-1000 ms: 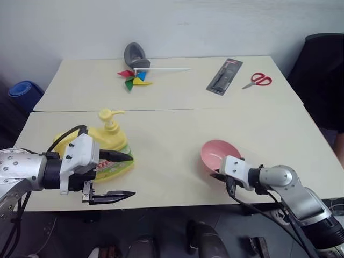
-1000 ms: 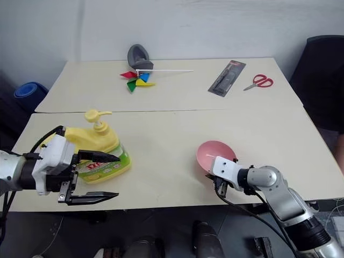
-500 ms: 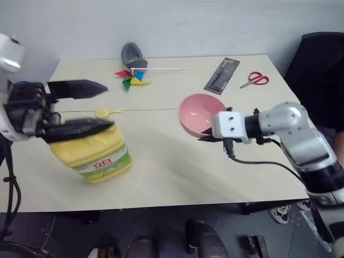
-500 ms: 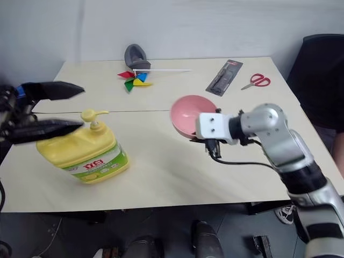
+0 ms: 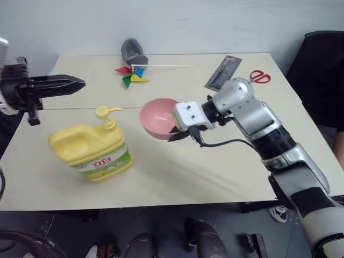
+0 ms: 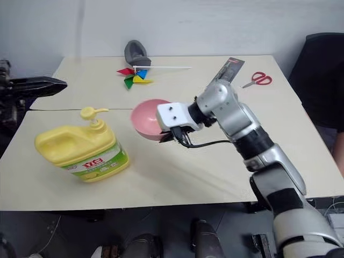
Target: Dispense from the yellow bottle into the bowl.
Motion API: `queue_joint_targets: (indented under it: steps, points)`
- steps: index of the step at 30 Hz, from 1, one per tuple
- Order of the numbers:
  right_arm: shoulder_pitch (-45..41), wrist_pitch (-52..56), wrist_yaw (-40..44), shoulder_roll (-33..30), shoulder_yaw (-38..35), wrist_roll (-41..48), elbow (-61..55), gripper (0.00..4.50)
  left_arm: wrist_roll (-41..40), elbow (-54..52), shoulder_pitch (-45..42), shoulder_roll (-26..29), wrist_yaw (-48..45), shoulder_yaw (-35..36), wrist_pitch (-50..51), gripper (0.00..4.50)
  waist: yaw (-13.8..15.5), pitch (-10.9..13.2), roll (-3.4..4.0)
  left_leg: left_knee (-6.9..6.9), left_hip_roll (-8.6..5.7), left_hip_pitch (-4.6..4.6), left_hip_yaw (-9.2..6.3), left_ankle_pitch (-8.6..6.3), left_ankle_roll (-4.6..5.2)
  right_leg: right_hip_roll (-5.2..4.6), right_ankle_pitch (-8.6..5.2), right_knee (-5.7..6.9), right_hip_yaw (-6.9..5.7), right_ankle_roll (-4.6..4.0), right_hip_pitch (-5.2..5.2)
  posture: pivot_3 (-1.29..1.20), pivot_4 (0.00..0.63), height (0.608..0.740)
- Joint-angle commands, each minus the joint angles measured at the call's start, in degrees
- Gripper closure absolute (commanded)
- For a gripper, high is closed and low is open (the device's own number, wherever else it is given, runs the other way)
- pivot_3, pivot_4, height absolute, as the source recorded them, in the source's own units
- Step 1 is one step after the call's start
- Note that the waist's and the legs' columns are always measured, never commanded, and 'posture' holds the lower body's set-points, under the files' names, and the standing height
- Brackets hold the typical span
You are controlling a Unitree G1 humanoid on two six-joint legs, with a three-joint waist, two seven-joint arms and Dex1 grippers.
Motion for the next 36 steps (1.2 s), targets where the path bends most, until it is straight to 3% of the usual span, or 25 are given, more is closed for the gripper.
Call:
queue_joint_targets:
  steps: [1,17,36]
  points:
    - [-3.93,-1.07,1.6,2.54,-0.81,0.5,2.56,4.5,2.12,1.14,-1.84,-1.0,-1.3,-0.65,-0.74,4.47,-0.19,0.0,0.0,0.0,0.02,0.01,-0.01,0.01,-0.02,0.0,-0.01,0.04,0.01,-0.02,-0.02,0.0,0.15,0.74]
    - [-11.44,-1.65,4.77,8.34,-1.28,1.17,7.67,4.5,7.73,-0.22,-0.44,-2.78,-8.68,-3.4,-3.15,4.47,-0.37,-0.01,-0.03,0.08,-0.08,-0.22,-0.12,0.02,0.02,-0.23,-0.01,0.44,0.26,-0.03,-0.6,0.0,0.15,0.74]
    - [-14.76,-1.82,4.9,12.73,-1.13,0.55,12.48,4.5,10.77,-1.55,1.54,-4.23,-8.83,-3.07,-5.35,4.47,-1.22,-0.02,-0.06,0.1,-0.03,-0.26,-0.13,0.06,0.1,-0.4,-0.01,0.53,0.26,-0.02,-0.64,0.0,0.15,0.74]
